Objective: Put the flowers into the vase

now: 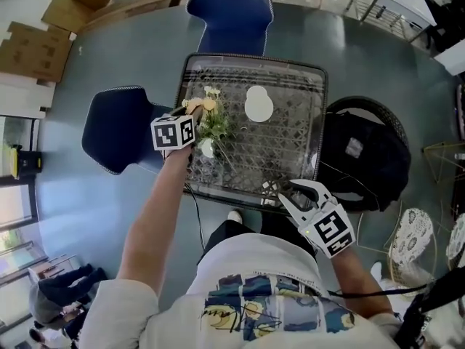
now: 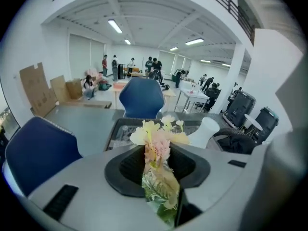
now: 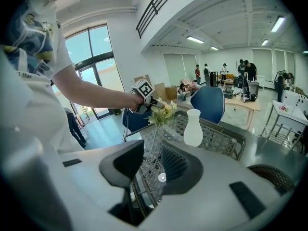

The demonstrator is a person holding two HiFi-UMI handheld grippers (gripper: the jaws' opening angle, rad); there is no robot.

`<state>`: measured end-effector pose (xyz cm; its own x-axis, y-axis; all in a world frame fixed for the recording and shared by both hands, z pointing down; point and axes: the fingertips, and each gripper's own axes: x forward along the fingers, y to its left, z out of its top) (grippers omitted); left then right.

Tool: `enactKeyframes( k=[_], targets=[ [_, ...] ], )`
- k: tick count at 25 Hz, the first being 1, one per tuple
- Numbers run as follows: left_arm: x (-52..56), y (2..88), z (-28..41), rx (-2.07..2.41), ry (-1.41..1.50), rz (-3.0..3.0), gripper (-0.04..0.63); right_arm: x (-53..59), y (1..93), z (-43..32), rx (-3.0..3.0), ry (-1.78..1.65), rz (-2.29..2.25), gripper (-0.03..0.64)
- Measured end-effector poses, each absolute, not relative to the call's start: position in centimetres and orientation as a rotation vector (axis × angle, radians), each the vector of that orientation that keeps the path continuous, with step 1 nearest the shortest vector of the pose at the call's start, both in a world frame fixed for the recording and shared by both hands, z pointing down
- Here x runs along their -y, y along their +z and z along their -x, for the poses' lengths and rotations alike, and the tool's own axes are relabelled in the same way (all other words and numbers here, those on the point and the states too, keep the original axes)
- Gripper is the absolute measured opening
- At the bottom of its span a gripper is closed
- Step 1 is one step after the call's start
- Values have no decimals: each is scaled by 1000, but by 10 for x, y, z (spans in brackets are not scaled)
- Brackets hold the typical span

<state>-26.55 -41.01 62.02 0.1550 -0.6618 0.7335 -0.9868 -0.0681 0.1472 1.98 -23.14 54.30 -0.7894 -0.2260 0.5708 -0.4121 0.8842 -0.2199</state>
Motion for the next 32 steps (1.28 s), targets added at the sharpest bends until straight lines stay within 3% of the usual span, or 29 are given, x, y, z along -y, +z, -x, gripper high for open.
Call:
enactKeyframes(
  k=[16,32],
  targets=[
    [457,361,185,1873,539,-2394,132,235,517,-24,2562,391,-517,110],
    [498,352,116,2003,530,-2603,132,232,522,-68,2529,444,-635,110]
  ],
)
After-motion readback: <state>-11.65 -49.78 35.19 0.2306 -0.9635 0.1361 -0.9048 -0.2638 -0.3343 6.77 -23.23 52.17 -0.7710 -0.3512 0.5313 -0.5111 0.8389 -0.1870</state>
